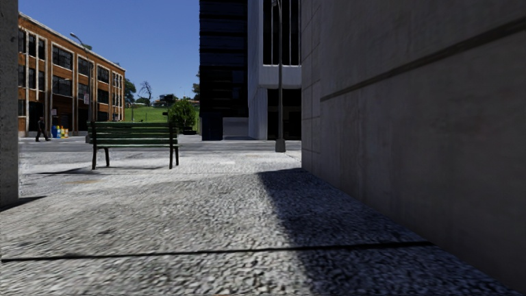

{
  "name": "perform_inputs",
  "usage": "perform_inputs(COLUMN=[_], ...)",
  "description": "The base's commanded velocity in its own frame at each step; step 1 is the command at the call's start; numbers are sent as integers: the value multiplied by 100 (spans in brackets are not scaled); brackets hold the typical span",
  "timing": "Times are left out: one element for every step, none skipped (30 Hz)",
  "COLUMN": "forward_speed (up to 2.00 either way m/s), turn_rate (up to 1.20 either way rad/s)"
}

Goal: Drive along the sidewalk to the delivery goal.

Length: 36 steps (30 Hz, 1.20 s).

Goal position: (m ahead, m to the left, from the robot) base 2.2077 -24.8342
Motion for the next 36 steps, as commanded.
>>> perform_inputs(forward_speed=[200,200,200,200,200,200,200,200,200,200,200,200,200,200,200,200,200,200,200,200,200,200,200,200,200,200,200,200,200,200,200,200,200,200,200,200], turn_rate=[0,0,0,0,0,0,0,0,0,0,0,0,0,0,0,0,0,0,0,0,0,0,0,0,0,0,0,0,0,0,0,0,0,0,0,0])
